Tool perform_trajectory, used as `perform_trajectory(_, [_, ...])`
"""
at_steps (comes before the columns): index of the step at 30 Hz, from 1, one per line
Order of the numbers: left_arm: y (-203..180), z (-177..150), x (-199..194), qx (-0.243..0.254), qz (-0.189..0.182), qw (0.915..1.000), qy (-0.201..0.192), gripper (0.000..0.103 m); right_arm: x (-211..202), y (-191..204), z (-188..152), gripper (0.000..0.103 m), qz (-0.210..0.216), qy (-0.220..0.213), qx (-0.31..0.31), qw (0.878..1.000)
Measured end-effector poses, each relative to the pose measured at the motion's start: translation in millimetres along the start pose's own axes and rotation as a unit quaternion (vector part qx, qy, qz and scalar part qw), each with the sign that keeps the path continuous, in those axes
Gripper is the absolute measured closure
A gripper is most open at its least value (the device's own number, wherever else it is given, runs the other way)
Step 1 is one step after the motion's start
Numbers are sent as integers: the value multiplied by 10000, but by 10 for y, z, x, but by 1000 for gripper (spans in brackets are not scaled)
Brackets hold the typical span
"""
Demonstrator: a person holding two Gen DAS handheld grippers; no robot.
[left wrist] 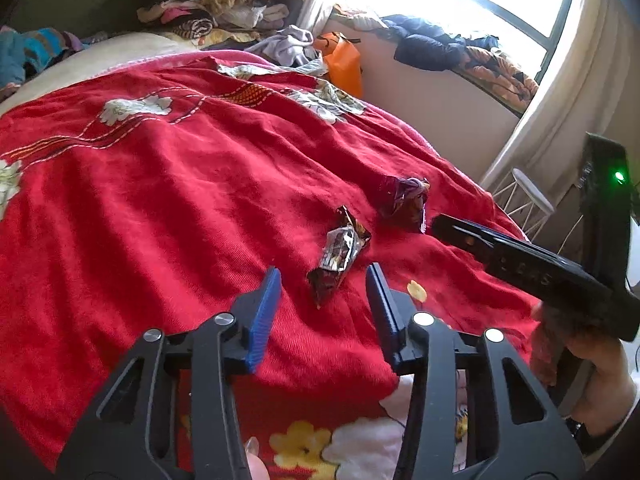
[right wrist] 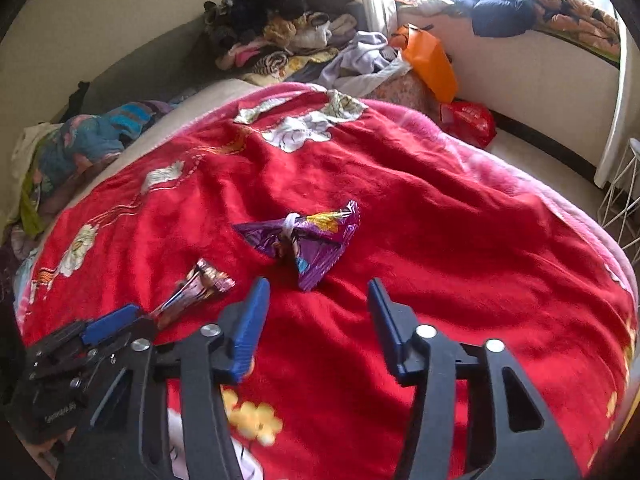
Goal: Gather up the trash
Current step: 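Grasp the silver candy wrapper with the left gripper while the right gripper grasps the purple wrapper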
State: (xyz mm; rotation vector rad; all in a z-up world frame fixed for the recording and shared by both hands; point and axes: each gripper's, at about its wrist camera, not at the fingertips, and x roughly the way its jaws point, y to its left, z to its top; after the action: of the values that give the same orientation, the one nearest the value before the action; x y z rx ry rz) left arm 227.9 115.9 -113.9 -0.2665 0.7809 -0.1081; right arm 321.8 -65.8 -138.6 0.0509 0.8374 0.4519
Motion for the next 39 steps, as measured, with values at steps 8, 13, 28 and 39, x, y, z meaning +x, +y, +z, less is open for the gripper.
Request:
perform_trajectory(8, [-12, 1, 171, -110, 96, 9999, 86, 75, 356, -31, 60, 87, -142, 239, 206, 9994])
perform_trajectory(13, [-8, -27, 162, -216, 4, 9997, 74, 88, 247, -100, -11, 93, -7, 26, 330, 9995])
perform_trajectory(28, [-196, -233, -241, -285, -309, 9988, -235, 92, -541, -35, -416, 95, -47, -670, 36, 9977])
perform_trajectory(39, [-398, -252, -560, -64, -230, 9990, -371, 93, -963, -138, -745, 95, -245, -640, 10, 9976])
